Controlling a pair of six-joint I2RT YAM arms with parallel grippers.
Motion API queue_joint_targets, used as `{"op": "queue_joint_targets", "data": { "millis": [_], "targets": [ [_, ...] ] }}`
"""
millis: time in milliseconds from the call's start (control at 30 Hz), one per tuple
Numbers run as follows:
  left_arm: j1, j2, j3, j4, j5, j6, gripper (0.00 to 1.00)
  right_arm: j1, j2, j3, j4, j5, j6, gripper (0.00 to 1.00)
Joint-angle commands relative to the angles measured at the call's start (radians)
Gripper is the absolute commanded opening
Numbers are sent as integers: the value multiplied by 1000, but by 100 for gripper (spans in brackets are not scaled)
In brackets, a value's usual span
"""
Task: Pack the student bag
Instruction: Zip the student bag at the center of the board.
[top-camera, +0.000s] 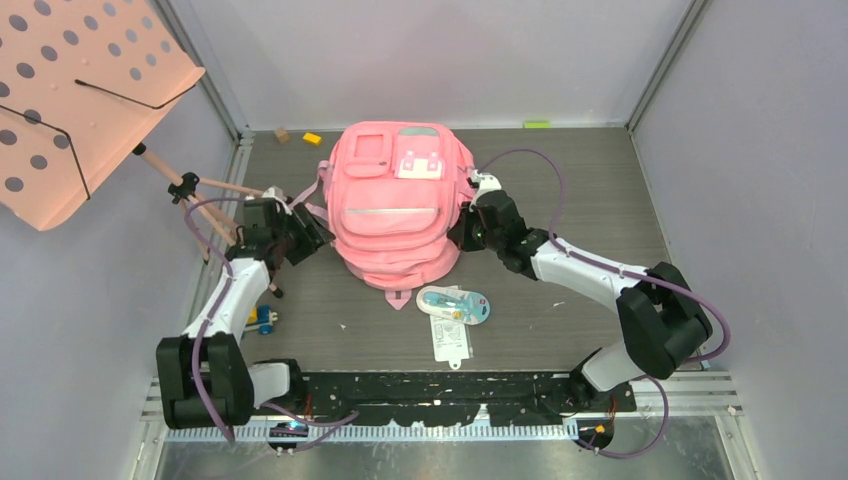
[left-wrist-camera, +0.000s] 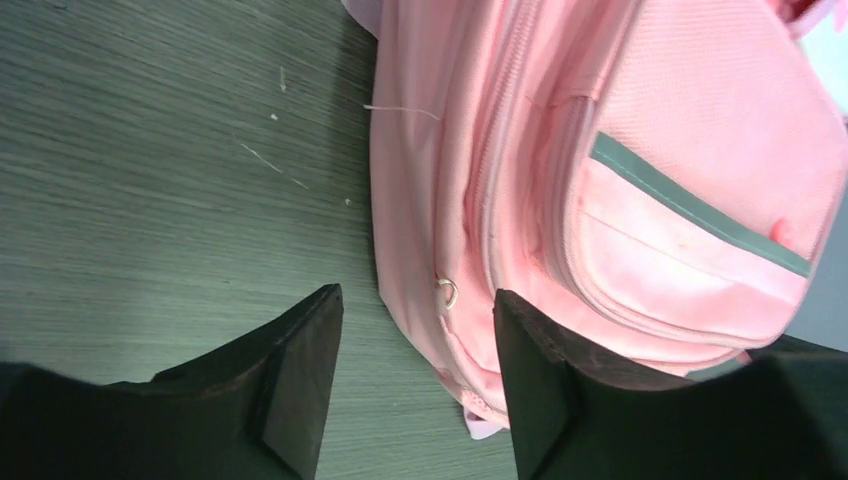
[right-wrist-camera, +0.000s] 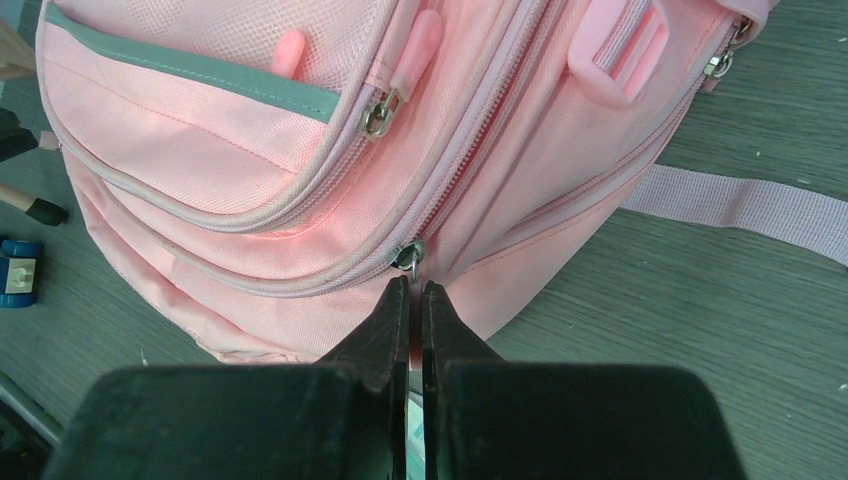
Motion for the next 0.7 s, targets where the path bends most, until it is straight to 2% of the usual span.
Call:
{"op": "queue_joint_targets", "data": {
  "millis": [0,167,300,433,667],
  "targets": [
    [-29,-103,-80,12,20,-55,61,-14,-18,-16,65,5,-3,0],
    [-215,-158,-180,93,-38,-183,60,-13,-18,-17,71,11,7,1],
    [-307,-134,-209,132,-75,-258,61,-13,-24,-13,71,6,10,1],
    [-330,-90,-261,255,-80,-323,63,-14,-36,-19,72,8,9,0],
    [-330,-22,-264,334,-95,-345,63,-14,-60,-34,60,15,-2,0]
  ]
}}
